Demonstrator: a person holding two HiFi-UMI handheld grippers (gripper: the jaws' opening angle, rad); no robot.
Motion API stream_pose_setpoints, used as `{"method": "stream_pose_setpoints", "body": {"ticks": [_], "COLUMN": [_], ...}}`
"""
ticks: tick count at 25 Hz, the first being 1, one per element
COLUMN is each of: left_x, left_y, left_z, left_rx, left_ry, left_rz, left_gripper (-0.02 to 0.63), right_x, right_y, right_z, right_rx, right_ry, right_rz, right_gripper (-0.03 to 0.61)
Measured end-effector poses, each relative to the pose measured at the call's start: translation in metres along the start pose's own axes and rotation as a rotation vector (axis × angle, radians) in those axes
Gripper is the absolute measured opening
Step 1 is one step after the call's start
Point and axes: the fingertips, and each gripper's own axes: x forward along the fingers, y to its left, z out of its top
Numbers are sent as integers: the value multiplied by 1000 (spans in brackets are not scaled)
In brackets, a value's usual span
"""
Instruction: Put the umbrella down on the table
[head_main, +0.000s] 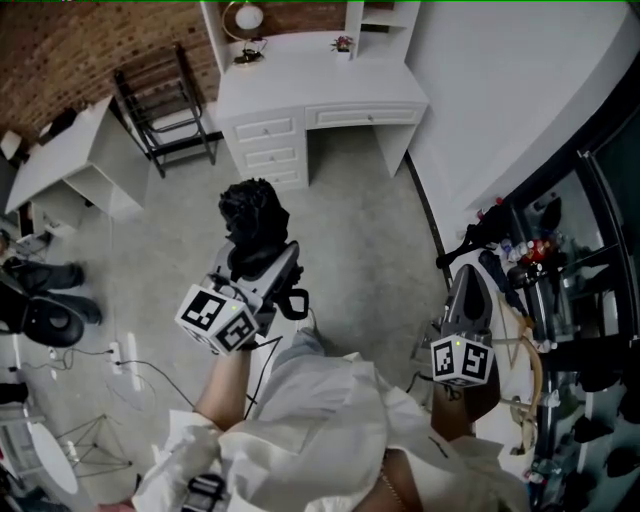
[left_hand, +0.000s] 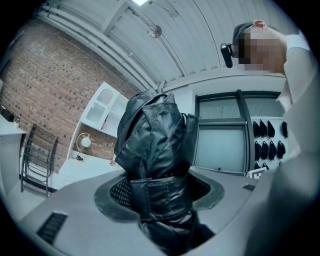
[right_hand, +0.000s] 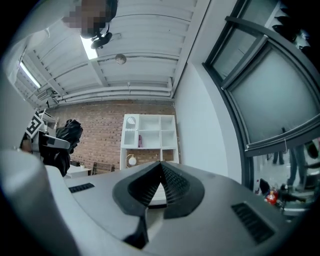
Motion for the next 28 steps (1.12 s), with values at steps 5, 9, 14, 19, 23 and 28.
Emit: {"method": "stream_pose_setpoints", "body": {"ticks": [5, 9, 14, 19, 23, 28], "left_x": [32, 55, 77, 90, 97, 111], "left_y": [51, 90, 131, 164, 183, 196], "left_z": [11, 21, 23, 26, 27, 25], "left_rx": [-1, -14, -28, -42, -64, -93], "left_ry": [5, 8, 20, 23, 25, 17], "left_rz": [-16, -23, -38, -56, -58, -60], "left_gripper": [281, 281, 281, 281, 281, 281], "right_x": [59, 101, 142, 175, 194, 218], "right_y": [25, 45, 61, 82, 98, 99], "right_z": [-4, -8, -15, -15, -13, -14], "right_rx": [-19, -26, -38, -27, -28, -57], "right_ry": [-14, 3, 16, -2, 9, 20], "right_rz": [7, 8, -10, 0, 24, 35], "right_gripper": [20, 20, 20, 20, 20, 20]}}
